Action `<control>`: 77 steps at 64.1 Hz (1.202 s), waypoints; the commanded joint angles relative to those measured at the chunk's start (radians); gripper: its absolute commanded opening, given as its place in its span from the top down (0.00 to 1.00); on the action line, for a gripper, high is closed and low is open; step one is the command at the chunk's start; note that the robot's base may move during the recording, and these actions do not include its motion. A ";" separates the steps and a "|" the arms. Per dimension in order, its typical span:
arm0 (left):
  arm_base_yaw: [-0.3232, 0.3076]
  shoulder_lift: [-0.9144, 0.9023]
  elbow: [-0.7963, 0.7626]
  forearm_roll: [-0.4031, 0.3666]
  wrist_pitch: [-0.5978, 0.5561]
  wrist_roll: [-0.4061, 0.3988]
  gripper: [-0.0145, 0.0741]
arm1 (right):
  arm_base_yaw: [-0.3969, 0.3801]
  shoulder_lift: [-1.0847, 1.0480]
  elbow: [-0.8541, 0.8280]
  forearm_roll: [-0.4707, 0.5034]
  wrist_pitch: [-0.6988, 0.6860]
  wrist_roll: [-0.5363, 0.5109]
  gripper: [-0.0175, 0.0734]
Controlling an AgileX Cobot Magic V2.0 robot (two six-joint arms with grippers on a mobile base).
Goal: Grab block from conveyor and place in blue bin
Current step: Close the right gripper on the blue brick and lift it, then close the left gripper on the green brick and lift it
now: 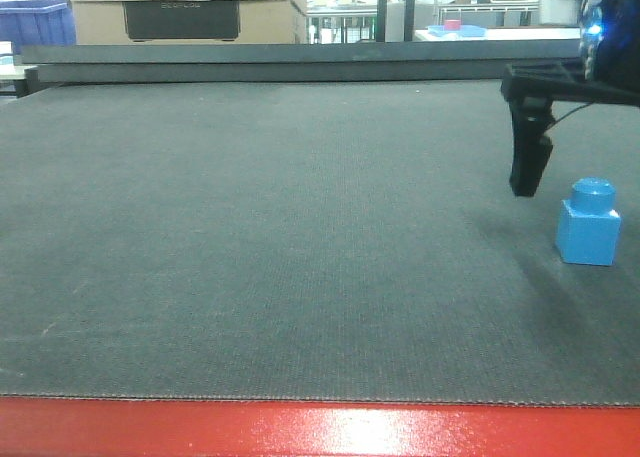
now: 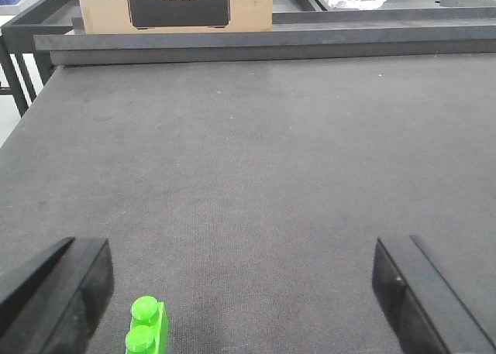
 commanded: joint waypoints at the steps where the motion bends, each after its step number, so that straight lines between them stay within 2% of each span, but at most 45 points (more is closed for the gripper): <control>1: -0.007 0.003 -0.007 -0.004 -0.012 -0.002 0.18 | 0.010 0.011 0.006 -0.003 -0.015 0.004 0.18; 11: -0.007 0.003 -0.007 -0.004 -0.012 -0.002 0.18 | 0.011 0.025 0.029 -0.003 -0.032 0.026 0.19; 17: -0.007 0.003 -0.007 -0.004 -0.009 -0.002 0.18 | 0.011 0.033 0.046 -0.003 -0.043 0.026 0.26; 23: -0.007 0.003 -0.007 -0.004 0.003 -0.002 0.18 | 0.011 0.037 0.053 -0.003 -0.043 0.026 0.45; 32: -0.007 0.028 -0.007 -0.004 0.049 -0.029 0.18 | 0.011 0.029 0.053 -0.003 -0.040 0.026 0.82; 35: -0.006 0.048 -0.012 0.000 0.067 -0.052 0.18 | 0.011 0.018 0.053 -0.007 -0.040 0.026 0.91; 39: -0.006 0.080 -0.030 0.009 0.110 -0.054 0.18 | 0.011 0.004 0.053 -0.020 -0.047 0.026 0.98; 48: -0.006 0.190 -0.107 0.060 0.207 -0.054 0.18 | 0.016 -0.040 0.053 -0.027 -0.052 -0.013 0.98; 59: -0.003 0.373 -0.234 0.194 0.333 -0.054 0.18 | 0.052 -0.113 0.070 -0.044 -0.061 -0.086 0.98; 71: 0.071 0.600 -0.343 0.176 0.395 -0.037 0.18 | 0.097 -0.196 0.126 -0.066 -0.082 -0.091 0.98; 77: 0.142 0.715 -0.381 0.094 0.411 0.057 0.18 | 0.111 -0.235 0.155 -0.073 -0.087 -0.093 0.98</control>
